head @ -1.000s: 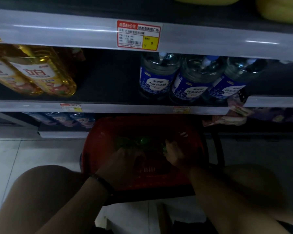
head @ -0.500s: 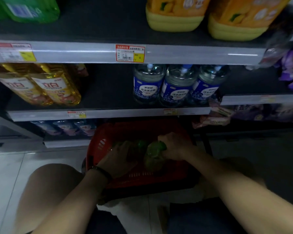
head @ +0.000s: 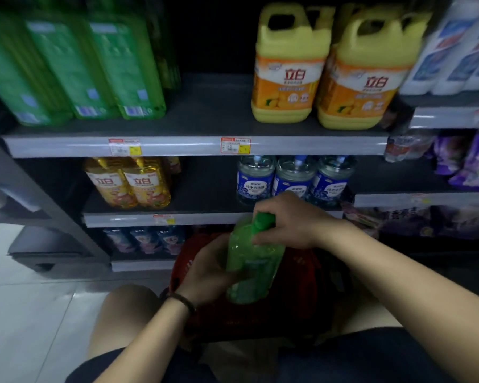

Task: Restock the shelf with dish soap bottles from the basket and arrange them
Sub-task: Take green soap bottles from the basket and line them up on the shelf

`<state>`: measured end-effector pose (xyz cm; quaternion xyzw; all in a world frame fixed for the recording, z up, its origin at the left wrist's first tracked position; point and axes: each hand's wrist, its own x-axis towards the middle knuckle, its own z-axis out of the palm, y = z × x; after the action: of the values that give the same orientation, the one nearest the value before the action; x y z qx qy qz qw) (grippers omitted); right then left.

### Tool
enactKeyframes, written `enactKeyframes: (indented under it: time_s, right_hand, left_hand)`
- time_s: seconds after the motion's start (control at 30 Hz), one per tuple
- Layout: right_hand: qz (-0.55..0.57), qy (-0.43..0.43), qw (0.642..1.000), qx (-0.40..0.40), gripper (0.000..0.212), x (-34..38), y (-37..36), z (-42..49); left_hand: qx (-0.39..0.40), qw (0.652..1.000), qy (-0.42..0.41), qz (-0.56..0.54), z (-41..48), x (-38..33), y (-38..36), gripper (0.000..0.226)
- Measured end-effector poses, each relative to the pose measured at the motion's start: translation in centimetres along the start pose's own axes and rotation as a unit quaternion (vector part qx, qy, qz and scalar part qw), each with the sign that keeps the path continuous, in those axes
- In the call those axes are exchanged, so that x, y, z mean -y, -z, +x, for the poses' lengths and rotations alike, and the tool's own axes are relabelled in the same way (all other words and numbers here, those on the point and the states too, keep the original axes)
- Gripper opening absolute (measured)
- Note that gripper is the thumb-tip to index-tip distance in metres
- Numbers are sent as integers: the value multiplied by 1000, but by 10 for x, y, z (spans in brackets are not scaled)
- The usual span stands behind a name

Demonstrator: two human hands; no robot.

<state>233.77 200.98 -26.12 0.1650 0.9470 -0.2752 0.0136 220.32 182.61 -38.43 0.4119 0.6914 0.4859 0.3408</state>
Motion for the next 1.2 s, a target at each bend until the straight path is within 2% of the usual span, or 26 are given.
enactKeyframes:
  time_s: [0.13,0.23,0.3,0.33,0.4,0.43,0.57,0.67,0.8,0.97,1.03,1.1,1.17,1.2]
  right_hand:
    - [17,20,999,-46,32,30,28,8]
    - [104,18,990,-97,37,39,41,19]
    - [212,12,967,-141,43,40,48,24]
    - [260,12,951,-166,39,39,51,25]
    - [323,14,923,-208,30,36,52,26]
    - [341,11,915,-216,35,33,50,25]
    - [352,25,927,-124,64,26,25,26]
    - [365,28,926,-95,79,33,10,33]
    - [435,35,887,-151,63,45,16,53]
    - [491,36,850,-187,47,57,41,87]
    - [493,29,847,-196,46,61,52,102]
    - [487,24,849,-205,43,63,63,118]
    - [479,23,854,-203,38,65,72,134]
    - [476,25,856,-202,36,66,76,142]
  left_hand:
    - [-66,994,-17,-81,-13,-34,10,54]
    - [-121,987,-24,-106,-16,-55,19,47]
    - [-138,982,-23,-125,-15,-68,28,46]
    - [-145,981,-30,-129,-14,-74,34,46]
    - [-154,977,-40,-141,-10,-86,47,47]
    - [-155,976,-45,-147,-7,-92,54,48]
    - [-165,970,-53,-168,7,-120,79,57]
    - [-167,963,-45,-205,22,-139,97,49]
    - [-135,966,-45,-216,41,-166,117,31]
    - [-39,979,-35,-196,68,-172,143,47]
    - [-30,982,-28,-184,77,-170,144,42]
    - [-43,981,-32,-188,82,-179,143,18]
    - [-64,978,-40,-194,84,-202,143,22]
    - [-75,975,-35,-205,96,-196,151,16]
